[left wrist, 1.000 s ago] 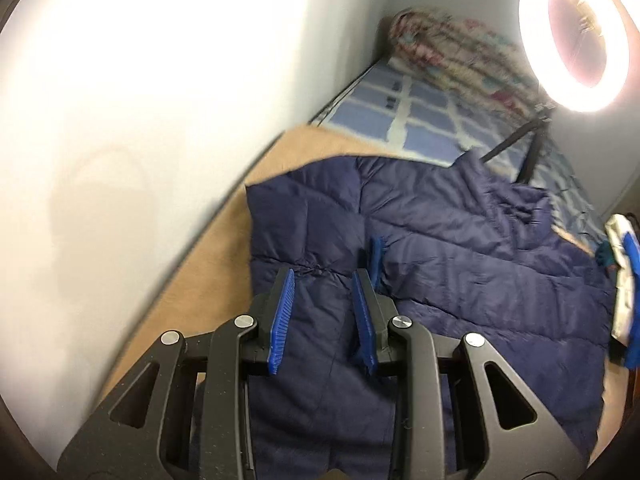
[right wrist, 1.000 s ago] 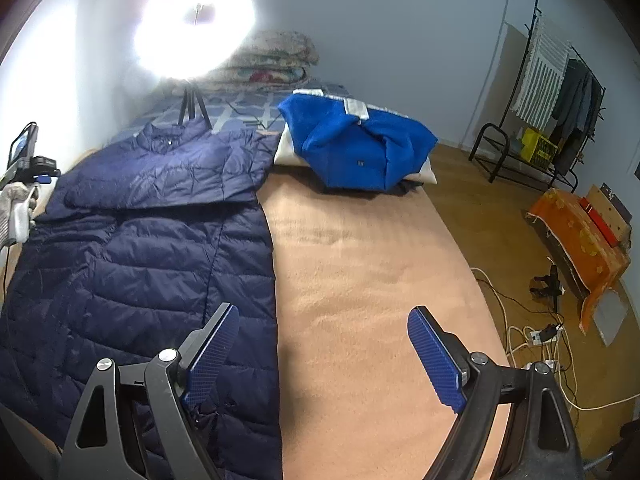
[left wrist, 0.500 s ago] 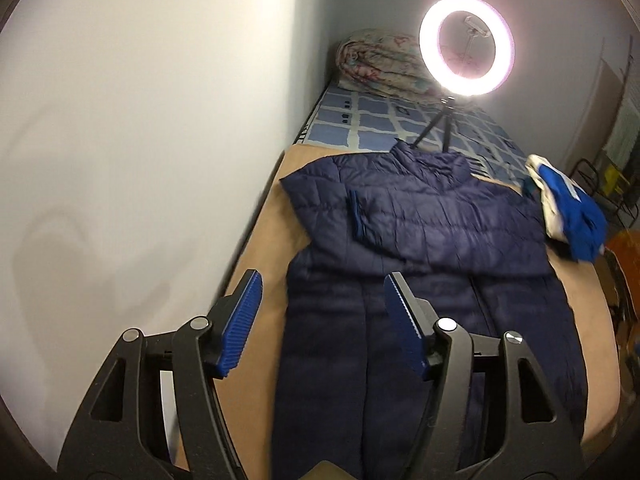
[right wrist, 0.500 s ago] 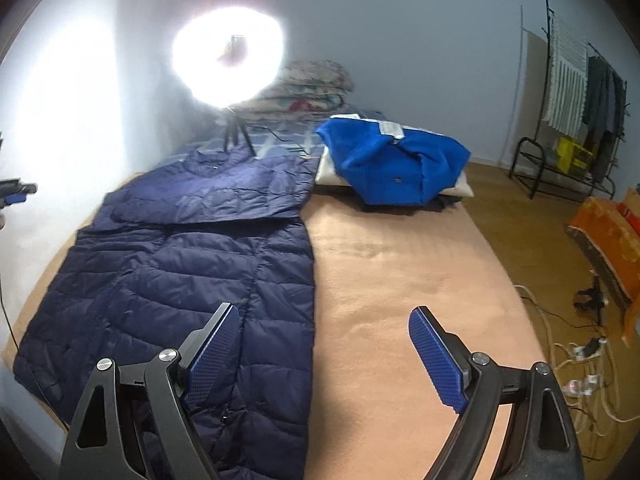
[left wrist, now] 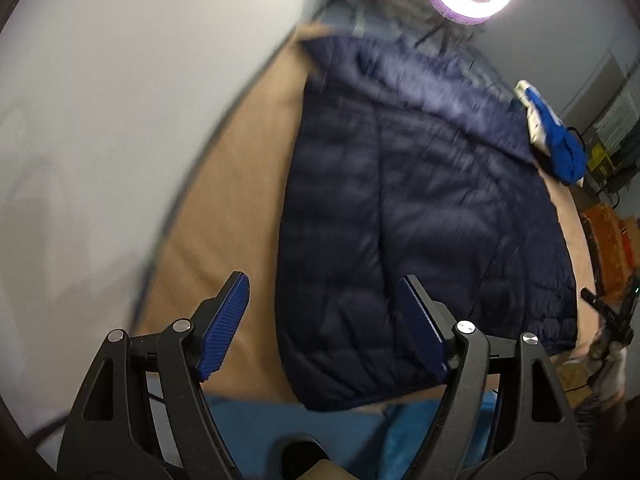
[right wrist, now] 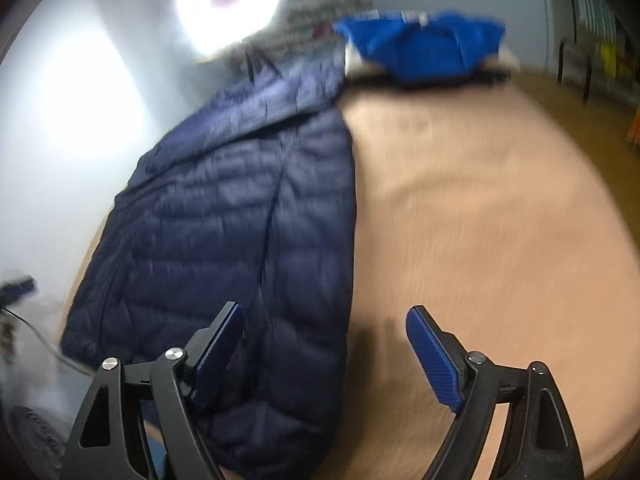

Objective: Fold large clothes
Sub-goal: 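Move both grippers to the jacket's side edge and close on it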

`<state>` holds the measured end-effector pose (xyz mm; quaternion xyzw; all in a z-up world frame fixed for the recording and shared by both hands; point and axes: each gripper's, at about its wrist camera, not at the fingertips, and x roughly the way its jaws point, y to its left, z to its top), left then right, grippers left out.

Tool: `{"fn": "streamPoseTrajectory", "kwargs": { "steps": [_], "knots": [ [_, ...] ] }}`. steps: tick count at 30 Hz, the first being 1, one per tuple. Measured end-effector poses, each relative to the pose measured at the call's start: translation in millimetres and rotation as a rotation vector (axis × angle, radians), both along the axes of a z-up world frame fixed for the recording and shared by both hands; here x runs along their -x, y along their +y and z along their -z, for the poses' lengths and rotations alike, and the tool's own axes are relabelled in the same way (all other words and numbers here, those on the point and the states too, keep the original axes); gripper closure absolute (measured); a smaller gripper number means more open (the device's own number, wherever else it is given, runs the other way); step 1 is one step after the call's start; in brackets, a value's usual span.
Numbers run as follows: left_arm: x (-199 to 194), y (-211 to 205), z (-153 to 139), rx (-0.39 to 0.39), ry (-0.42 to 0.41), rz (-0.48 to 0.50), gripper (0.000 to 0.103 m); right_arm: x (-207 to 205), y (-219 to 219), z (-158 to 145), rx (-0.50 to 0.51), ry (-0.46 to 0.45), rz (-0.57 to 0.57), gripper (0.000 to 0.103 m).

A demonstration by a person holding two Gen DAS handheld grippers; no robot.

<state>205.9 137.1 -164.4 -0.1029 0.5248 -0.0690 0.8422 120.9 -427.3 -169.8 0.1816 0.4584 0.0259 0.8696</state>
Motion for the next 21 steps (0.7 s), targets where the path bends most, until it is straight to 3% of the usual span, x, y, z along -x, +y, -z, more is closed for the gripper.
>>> {"fn": "streamPoseTrajectory", "kwargs": {
  "steps": [4, 8, 17, 20, 21],
  "knots": [
    [-3.0, 12.6, 47.9, 0.082, 0.107, -0.062, 0.024, 13.0, -7.6, 13.1, -0.035, 0.02, -0.03, 0.018],
    [-4.0, 17.5, 80.2, 0.168, 0.182, -0.103, 0.024, 16.2, -14.3, 22.0, -0.138, 0.028, -0.067, 0.018],
    [-2.3, 8.7, 84.2, 0.162, 0.168, -0.059, 0.026, 4.5, -13.3, 41.3, -0.326, 0.039, -0.087, 0.018],
    [-3.5, 3.7, 83.3, 0.147, 0.162, -0.037, 0.049, 1.2, -5.0, 44.0, -0.372, 0.037, -0.121, 0.021],
    [-3.8, 1.6, 83.6, 0.148, 0.164, -0.028, 0.062, -0.8, -1.6, 45.4, -0.382, 0.039, -0.137, 0.025]
  ]
}}
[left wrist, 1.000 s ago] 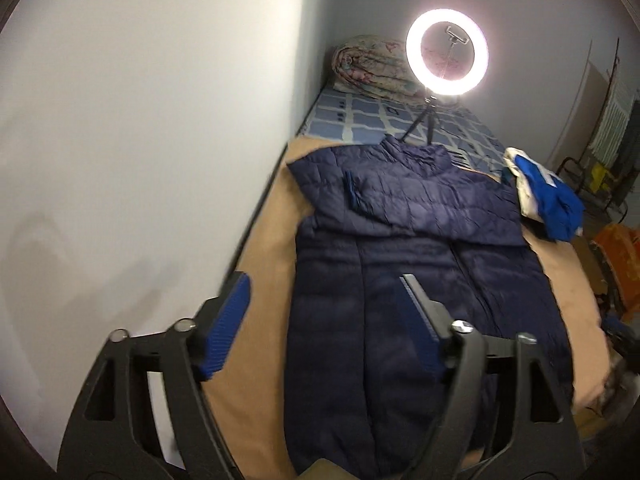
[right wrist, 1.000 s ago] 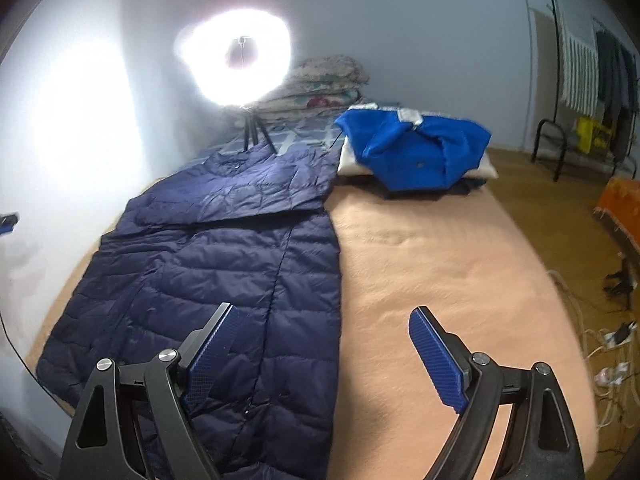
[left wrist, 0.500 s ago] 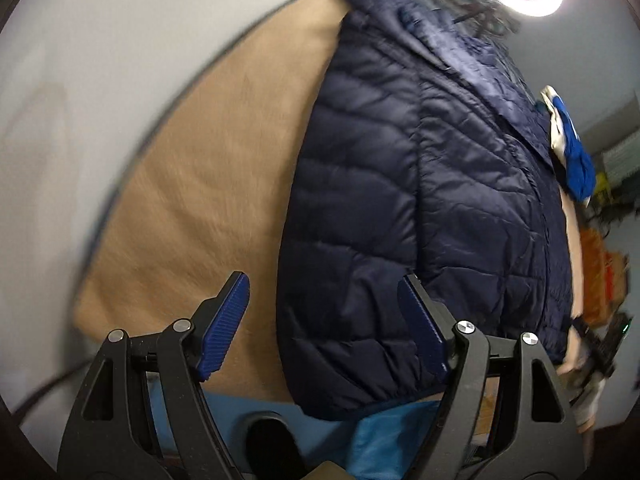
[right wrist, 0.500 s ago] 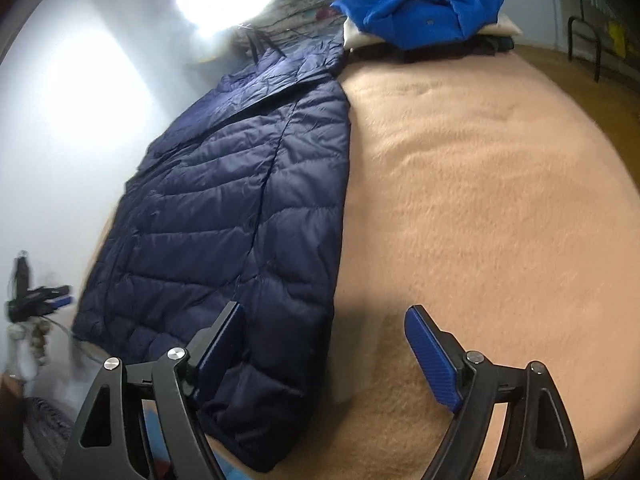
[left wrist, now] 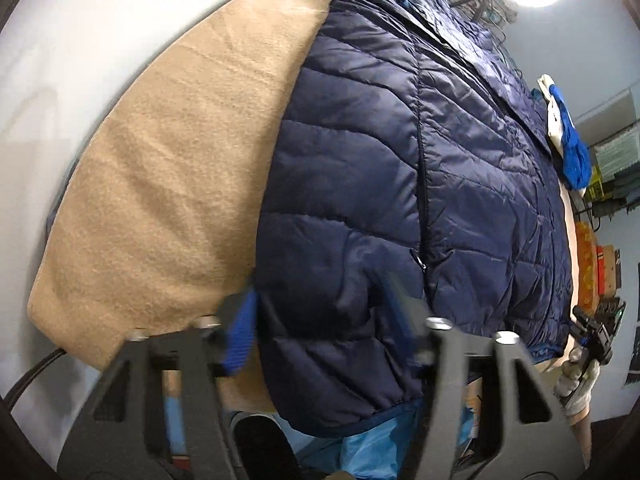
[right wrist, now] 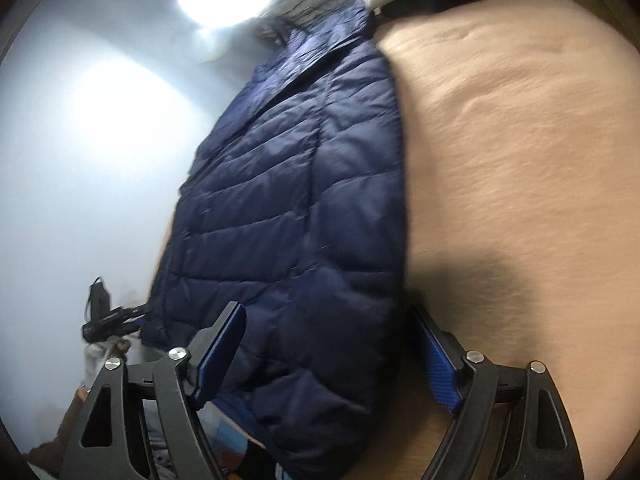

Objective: Fold large clothes
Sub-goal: 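Move both grippers to the jacket's side edge and close on it, then lift the side edge with both grippers, fold it over the jacket, release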

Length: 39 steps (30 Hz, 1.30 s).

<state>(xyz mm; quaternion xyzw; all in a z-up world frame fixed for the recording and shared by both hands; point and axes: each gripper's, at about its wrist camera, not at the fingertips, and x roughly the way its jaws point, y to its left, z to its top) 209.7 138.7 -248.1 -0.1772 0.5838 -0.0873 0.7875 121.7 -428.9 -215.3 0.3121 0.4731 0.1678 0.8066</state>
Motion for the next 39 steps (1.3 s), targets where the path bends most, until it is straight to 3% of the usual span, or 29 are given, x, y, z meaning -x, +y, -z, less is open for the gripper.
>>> {"fn": "streamPoseTrajectory", "kwargs": {
  "steps": [3, 4, 7, 8, 9, 12, 16, 20, 23, 31, 39],
  "knots": [
    [-1.5, -6.1, 0.6, 0.024, 0.002, 0.017, 0.09, -4.9, 14.0, 3.3, 0.001, 0.005, -0.046, 0.032],
    [-1.6, -9.3, -2.1, 0.02, -0.007, 0.026, 0.094, -6.0, 18.8, 2.9, 0.01, 0.001, -0.059, 0.035],
    [0.4, -15.8, -19.2, 0.004, -0.071, 0.046, 0.097, -11.0, 30.2, 2.6, 0.039, 0.0, -0.073, 0.059],
    [1.7, -15.2, -25.6, 0.013, -0.091, 0.048, 0.097, -12.1, 34.3, 2.3, 0.049, 0.001, -0.081, 0.074],
    [3.0, -13.8, -31.3, 0.019, -0.11, 0.045, 0.098, -10.8, 37.8, 1.4, 0.047, 0.0, -0.095, 0.083],
    [6.4, -4.9, -46.4, 0.052, -0.151, 0.025, 0.099, -8.1, 44.5, -5.8, 0.09, -0.022, -0.107, 0.091],
    [12.7, 9.9, -71.0, 0.132, -0.208, -0.009, 0.099, -0.8, 44.3, -29.8, 0.063, -0.085, -0.101, 0.095],
    [9.9, 11.6, -97.4, 0.178, -0.276, -0.024, 0.1, 3.8, 28.8, -67.9, -0.032, -0.215, -0.056, 0.097],
    [-1.3, 9.4, -113.6, 0.208, -0.31, -0.022, 0.1, -5.5, 20.0, -77.0, -0.053, -0.236, -0.022, 0.098],
    [-50.2, 0.7, -148.6, 0.198, -0.376, -0.015, 0.1, -46.1, 17.8, -98.6, -0.009, -0.264, -0.012, 0.098],
    [-117.4, -19.3, -193.9, 0.161, -0.467, -0.022, 0.1, -111.2, 22.0, -148.2, 0.073, -0.324, -0.014, 0.098]
  ]
}}
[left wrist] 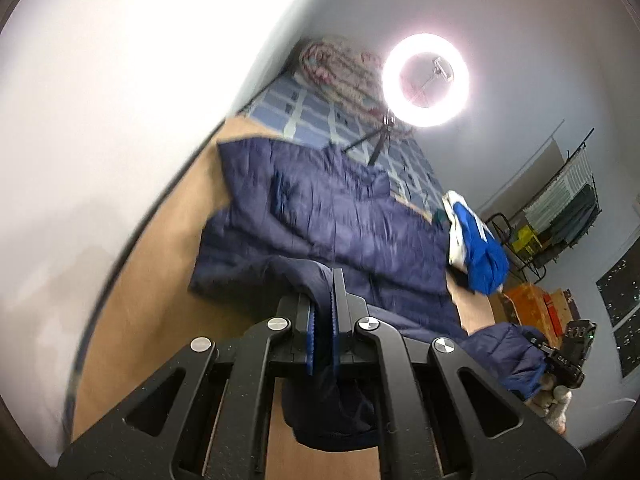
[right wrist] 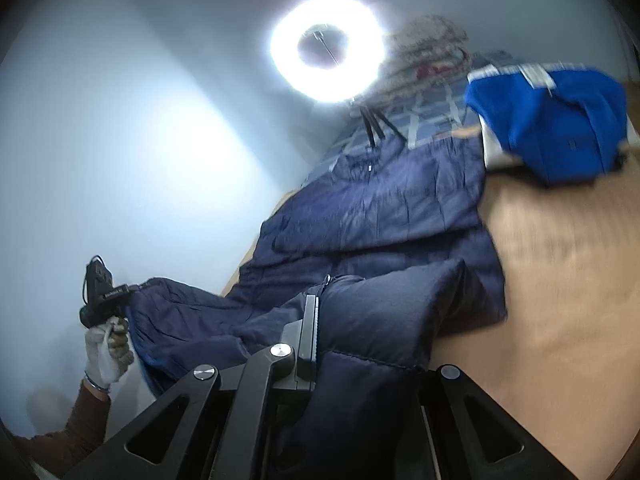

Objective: Fold large clothes
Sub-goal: 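Lift the side edge with both grippers, fold it over the jacket, release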

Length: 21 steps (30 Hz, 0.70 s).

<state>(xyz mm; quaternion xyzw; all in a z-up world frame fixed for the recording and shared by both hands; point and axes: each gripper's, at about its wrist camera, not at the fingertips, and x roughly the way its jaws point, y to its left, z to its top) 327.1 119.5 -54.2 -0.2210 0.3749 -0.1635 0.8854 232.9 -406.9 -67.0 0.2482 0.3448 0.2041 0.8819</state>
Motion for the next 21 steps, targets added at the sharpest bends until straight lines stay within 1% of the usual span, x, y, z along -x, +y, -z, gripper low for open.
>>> {"fn": "streamPoseTrajectory", "kwargs": {
  "steps": [5, 8, 11, 15, 21],
  "knots": [
    [-44.8, -11.0, -19.9, -0.002, -0.043, -0.032, 0.1, -42.9, -6.2, -19.1, 0.013, -0.02, 0.037, 0.098],
    [-67.9, -18.7, -22.5, -0.032, -0.056, -0.045, 0.1, -71.5, -8.2, -23.4, 0.033, -0.015, 0.058, 0.098],
    [-93.4, -23.3, -19.8, -0.051, -0.057, -0.058, 0.1, -98.0, -10.7, -21.6, 0.048, -0.001, 0.077, 0.098],
    [-128.1, -29.5, -14.1, -0.087, -0.052, -0.085, 0.1, -132.1, -14.9, -19.0, 0.046, 0.013, 0.106, 0.098],
    [-180.0, -41.8, 8.0, -0.141, -0.016, -0.128, 0.1, -189.4, -22.9, -9.5, 0.077, 0.047, 0.165, 0.098]
  ]
}}
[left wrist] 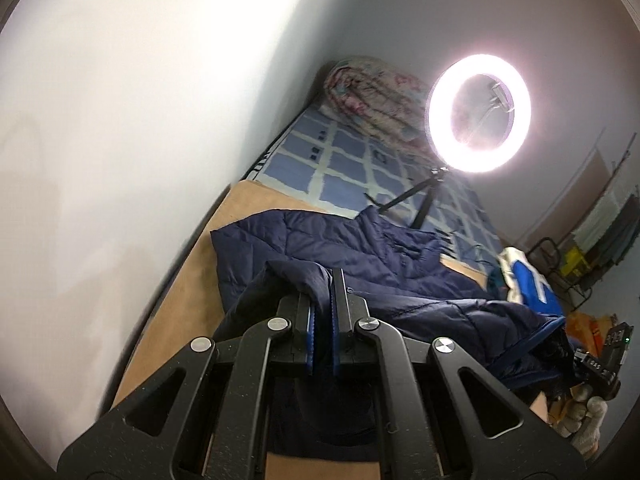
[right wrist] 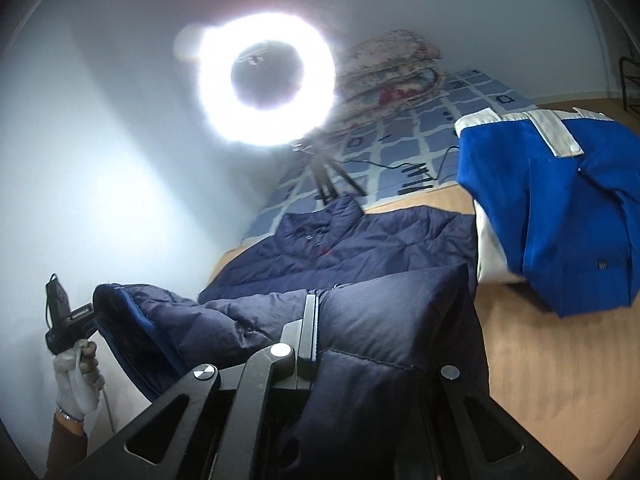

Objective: Fold large clothes
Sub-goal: 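Lift the side edge with both grippers, fold it over the jacket, release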

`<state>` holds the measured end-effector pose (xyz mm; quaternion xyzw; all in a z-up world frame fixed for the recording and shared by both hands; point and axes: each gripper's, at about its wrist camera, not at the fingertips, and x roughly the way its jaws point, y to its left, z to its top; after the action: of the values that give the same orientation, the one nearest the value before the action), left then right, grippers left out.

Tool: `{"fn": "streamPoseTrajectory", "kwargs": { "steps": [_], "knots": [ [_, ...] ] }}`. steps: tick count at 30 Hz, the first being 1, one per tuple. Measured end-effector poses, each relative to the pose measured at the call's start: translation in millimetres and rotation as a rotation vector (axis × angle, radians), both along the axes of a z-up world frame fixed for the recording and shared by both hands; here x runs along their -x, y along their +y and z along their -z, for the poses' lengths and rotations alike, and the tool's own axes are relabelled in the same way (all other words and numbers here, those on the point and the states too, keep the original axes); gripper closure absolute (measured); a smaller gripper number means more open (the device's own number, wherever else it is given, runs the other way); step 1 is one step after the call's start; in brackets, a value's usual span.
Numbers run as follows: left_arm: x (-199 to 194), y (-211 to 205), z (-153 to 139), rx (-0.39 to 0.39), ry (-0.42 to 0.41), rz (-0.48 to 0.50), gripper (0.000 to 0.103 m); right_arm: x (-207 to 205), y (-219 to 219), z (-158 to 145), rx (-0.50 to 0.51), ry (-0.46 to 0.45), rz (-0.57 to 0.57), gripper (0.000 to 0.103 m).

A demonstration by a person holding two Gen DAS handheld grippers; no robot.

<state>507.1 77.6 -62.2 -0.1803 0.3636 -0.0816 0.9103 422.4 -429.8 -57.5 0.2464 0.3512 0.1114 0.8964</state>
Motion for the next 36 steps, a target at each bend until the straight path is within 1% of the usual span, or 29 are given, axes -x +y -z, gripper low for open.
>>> {"fn": "streamPoseTrajectory", "kwargs": {
  "steps": [3, 7, 11, 14, 15, 16, 17, 18, 19, 20, 21, 22, 23, 24, 27, 28, 29, 30, 31, 32, 33, 34, 36],
  "knots": [
    [-21.7, -8.0, 18.9, -0.022, 0.031, -0.007, 0.1, -23.3, -4.8, 11.5, 0.01, 0.029, 0.025, 0.098],
    [-42.1, -18.5, 48.3, -0.069, 0.078, -0.018, 0.1, -52.1, -2.0, 37.7, 0.05, 0.092, 0.032, 0.098],
    [-58.9, -26.0, 77.2, -0.13, 0.119, -0.023, 0.1, -75.0, 4.1, 66.5, 0.098, 0.147, 0.041, 0.098],
    [-70.2, -25.4, 94.6, -0.125, 0.146, -0.03, 0.1, -85.5, 0.8, 87.5, 0.103, 0.183, 0.065, 0.098],
    [-74.6, -23.1, 101.4, -0.112, 0.161, -0.032, 0.1, -88.1, -0.9, 92.8, 0.095, 0.196, 0.066, 0.093],
    [-78.8, -20.3, 106.8, -0.097, 0.172, -0.033, 0.094, -90.9, -2.6, 99.1, 0.085, 0.209, 0.061, 0.091],
    [-81.8, -17.6, 110.6, -0.082, 0.184, -0.034, 0.089, -93.5, -5.4, 105.5, 0.086, 0.23, 0.064, 0.087],
    [-83.7, -14.0, 113.2, -0.07, 0.195, -0.036, 0.075, -93.8, -7.1, 107.1, 0.084, 0.234, 0.064, 0.079],
    [-84.1, -11.3, 113.0, -0.057, 0.196, -0.034, 0.068, -93.2, -10.1, 107.9, 0.082, 0.232, 0.062, 0.075],
    [-83.3, -7.2, 110.7, -0.046, 0.184, -0.023, 0.067, -91.4, -13.5, 107.2, 0.072, 0.227, 0.059, 0.068],
    [-82.5, -5.0, 106.7, -0.051, 0.175, -0.015, 0.066, -89.2, -16.2, 105.9, 0.06, 0.222, 0.053, 0.056],
    [-81.2, -2.6, 100.7, -0.066, 0.162, -0.006, 0.061, -86.2, -19.8, 103.5, 0.047, 0.213, 0.045, 0.049],
    [-78.9, -0.1, 93.2, -0.08, 0.143, 0.001, 0.058, -81.2, -24.1, 99.6, 0.039, 0.199, 0.042, 0.04],
    [-75.8, 2.7, 84.8, -0.086, 0.119, 0.011, 0.054, -74.5, -28.5, 94.1, 0.033, 0.174, 0.036, 0.039],
    [-59.6, 12.1, 59.6, -0.127, 0.039, 0.039, 0.046, -54.8, -38.3, 77.8, 0.036, 0.1, 0.015, 0.039],
    [-53.1, 14.8, 54.3, -0.144, 0.017, 0.048, 0.046, -47.0, -41.0, 73.4, 0.037, 0.077, 0.008, 0.039],
    [-46.0, 17.4, 51.5, -0.159, 0.005, 0.051, 0.046, -37.7, -43.4, 69.8, 0.039, 0.054, -0.001, 0.042],
    [-38.7, 19.8, 51.2, -0.157, -0.004, 0.059, 0.046, -29.3, -43.5, 67.4, 0.046, 0.038, -0.013, 0.049],
    [-31.8, 21.1, 54.1, -0.149, -0.007, 0.094, 0.046, -20.3, -40.6, 65.7, 0.06, 0.024, -0.038, 0.052],
    [-28.2, 19.7, 58.3, -0.153, 0.004, 0.126, 0.046, -12.5, -34.5, 65.4, 0.076, 0.006, -0.08, 0.059],
    [-24.4, 16.3, 67.1, -0.172, 0.025, 0.165, 0.046, -8.2, -27.2, 66.8, 0.096, -0.002, -0.118, 0.064],
    [-22.3, 11.6, 77.4, -0.195, 0.049, 0.202, 0.046, -5.2, -16.5, 69.9, 0.131, 0.001, -0.165, 0.066],
    [-20.8, -1.5, 98.9, -0.245, 0.095, 0.258, 0.047, -7.2, 6.9, 82.1, 0.205, 0.036, -0.259, 0.074]
  ]
}}
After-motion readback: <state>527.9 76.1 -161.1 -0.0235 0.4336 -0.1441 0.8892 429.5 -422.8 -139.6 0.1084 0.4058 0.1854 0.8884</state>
